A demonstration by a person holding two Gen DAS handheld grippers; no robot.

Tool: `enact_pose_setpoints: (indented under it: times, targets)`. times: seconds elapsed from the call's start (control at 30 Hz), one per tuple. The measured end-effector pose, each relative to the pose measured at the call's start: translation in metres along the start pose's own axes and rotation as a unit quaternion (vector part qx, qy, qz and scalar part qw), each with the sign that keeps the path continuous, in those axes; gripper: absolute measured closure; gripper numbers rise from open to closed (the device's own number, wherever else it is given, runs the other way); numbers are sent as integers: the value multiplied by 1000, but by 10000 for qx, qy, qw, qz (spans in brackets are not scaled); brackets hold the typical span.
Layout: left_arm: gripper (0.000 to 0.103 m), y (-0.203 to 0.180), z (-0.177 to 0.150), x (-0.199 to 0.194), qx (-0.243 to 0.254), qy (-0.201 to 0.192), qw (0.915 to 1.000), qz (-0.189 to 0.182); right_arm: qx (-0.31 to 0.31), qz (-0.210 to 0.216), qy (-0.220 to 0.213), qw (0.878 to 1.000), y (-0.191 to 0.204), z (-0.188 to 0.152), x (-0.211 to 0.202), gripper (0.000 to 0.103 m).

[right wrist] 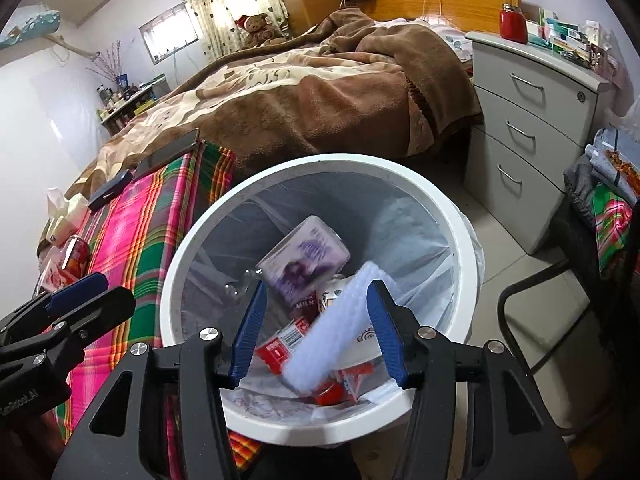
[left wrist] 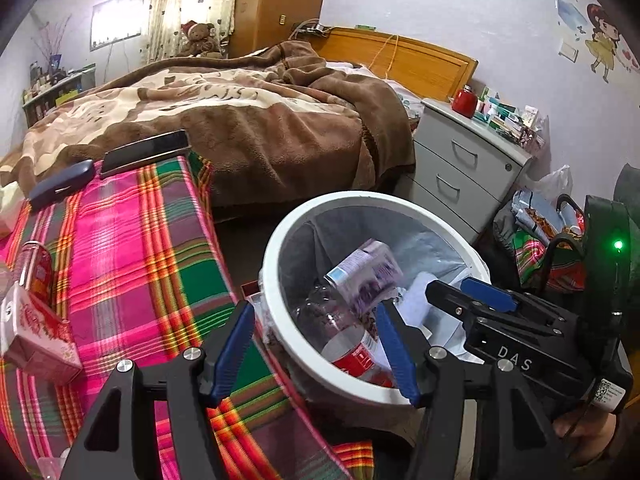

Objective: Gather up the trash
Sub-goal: 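Open both tools over the bin, dropping the net and carton, then move both tools back over the trash on the cloth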

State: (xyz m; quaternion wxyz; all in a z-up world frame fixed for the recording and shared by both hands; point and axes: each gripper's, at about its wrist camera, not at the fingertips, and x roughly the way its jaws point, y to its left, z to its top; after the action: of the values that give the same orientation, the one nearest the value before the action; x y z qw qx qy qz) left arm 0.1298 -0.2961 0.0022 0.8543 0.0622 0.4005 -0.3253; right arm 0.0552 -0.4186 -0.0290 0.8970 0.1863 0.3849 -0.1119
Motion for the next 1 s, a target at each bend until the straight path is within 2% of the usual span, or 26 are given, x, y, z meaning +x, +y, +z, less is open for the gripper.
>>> enact_pose_setpoints:
  times: [0.7,1.0]
  targets:
    - [40,41,-40,-70,-333,-399,9981,337,-305,320,-331,9985,43,-20,-20,49]
    - [40,76,-70,-104,-670,-651,9930,727,-597,683,-486,9947,74,-33,-23,49]
